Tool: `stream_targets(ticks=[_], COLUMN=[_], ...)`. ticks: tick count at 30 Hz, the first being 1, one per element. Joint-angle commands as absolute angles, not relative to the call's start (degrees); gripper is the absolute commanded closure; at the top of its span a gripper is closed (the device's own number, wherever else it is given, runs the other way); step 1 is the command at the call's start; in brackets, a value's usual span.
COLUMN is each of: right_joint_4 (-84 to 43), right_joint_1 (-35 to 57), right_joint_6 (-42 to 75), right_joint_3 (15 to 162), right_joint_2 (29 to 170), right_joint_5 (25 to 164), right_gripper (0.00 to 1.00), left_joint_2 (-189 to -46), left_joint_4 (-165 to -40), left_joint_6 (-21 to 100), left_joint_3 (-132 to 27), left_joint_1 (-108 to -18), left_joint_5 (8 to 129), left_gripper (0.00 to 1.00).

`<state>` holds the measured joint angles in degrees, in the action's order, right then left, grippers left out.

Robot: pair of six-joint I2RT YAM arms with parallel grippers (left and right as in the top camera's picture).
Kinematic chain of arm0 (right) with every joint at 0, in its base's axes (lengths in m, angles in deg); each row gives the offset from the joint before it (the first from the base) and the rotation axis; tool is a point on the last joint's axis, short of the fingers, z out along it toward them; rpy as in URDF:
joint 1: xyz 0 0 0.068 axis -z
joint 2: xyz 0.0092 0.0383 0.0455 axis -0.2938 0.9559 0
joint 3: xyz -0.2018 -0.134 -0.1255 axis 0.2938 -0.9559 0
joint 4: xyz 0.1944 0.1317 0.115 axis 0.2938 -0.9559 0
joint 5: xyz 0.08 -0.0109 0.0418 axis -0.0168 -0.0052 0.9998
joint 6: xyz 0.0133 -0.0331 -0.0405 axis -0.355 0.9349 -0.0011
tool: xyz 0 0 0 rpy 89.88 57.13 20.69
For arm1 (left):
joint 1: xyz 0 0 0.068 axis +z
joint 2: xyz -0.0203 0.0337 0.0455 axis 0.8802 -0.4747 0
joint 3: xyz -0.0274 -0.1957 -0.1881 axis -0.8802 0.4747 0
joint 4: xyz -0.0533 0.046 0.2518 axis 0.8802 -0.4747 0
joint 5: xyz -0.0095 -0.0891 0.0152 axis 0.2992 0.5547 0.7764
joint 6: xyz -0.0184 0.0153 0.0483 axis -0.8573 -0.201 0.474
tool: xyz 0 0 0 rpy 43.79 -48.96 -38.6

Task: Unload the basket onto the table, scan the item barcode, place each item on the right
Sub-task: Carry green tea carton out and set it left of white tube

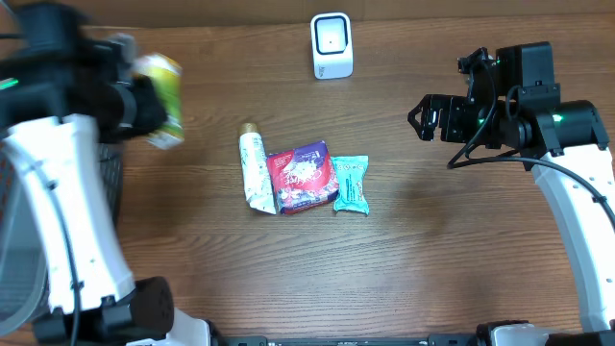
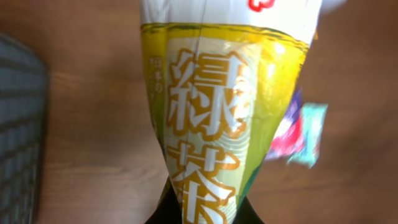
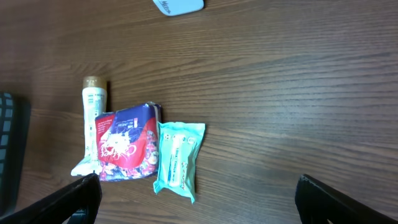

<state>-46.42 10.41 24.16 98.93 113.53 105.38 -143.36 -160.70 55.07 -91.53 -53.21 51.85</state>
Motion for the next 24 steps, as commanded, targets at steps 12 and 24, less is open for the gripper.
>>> stream_targets(ticks=[12,24], right_joint_4=[-46.3,-46.3], right_joint_1=[10.7,10.7], right_joint_6=[24.4,24.4], right_joint_3=[100.5,100.5], right_joint_2=[113.4,113.4], right_joint_5=[105.3,105.3], right_gripper=[0.00,0.00], left_joint_2=[-142.8,-142.8], left_joint_4=[-128.9,-102.7], left_joint_6=[42.2,41.7], left_joint_3=[-45.5,-28.2], left_joint_1=[-61.8,-67.2], left_joint_5=[45.5,47.5], left_gripper=[0.96,0.95])
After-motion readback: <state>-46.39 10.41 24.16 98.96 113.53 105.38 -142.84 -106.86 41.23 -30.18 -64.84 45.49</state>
